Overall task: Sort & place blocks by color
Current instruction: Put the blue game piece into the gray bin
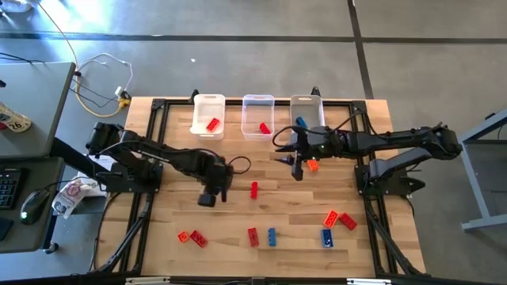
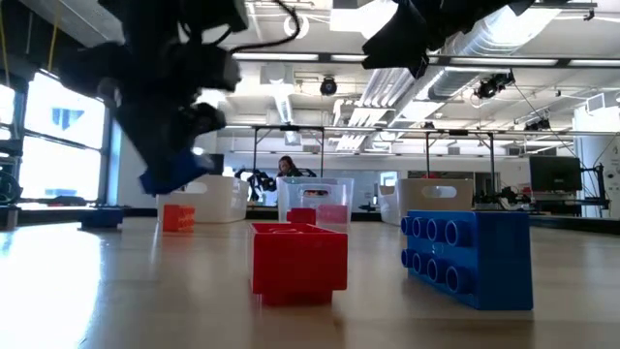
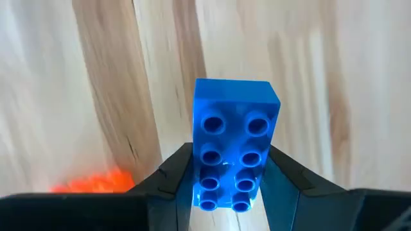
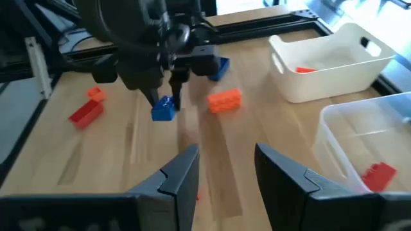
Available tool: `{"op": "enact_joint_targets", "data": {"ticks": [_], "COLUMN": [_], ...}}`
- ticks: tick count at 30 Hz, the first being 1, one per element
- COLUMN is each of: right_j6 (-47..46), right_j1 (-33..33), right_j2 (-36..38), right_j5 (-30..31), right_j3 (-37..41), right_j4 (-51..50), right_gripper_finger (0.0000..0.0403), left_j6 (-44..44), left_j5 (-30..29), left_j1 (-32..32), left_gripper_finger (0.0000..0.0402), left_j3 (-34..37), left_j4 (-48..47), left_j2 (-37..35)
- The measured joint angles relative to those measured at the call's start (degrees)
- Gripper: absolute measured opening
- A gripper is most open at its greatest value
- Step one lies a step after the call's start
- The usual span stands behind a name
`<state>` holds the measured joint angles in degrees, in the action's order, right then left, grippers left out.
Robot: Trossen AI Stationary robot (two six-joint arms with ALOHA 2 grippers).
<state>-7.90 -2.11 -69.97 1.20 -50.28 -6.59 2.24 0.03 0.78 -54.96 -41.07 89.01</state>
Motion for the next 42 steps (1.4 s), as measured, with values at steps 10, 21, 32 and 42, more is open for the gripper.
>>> {"op": "enact_joint_targets", "data": {"ticks": [10,21,32,42], "right_j6": [-1.0,6.2,8.5,11.0], "right_j1": [2.5,5.1,5.2,5.2], "right_j2": [0.0,0.0,0.0,0.0], "right_j5": [-0.2,2.2,0.3,-1.9], "right_j3": [0.0,0.0,0.0,0.0], "right_j4": [0.4,1.3,7.5,8.4], "right_gripper_finger": [0.0138,0.0143,0.0218,0.0220], "left_j6": [2.9,4.1,4.7,1.6], "left_j5": [-0.2,-2.2,-2.6,-3.9], "left_j1": [-3.1,-4.5,-4.5,-4.5], "left_gripper_finger": [0.0112,0.0112,0.0112,0.0112], "left_j3": [-3.3,-3.3,-3.3,-3.3], "left_j4": [15.8,30.2,42.6,51.4], "left_j2": [0.0,0.0,0.0,0.0]}}
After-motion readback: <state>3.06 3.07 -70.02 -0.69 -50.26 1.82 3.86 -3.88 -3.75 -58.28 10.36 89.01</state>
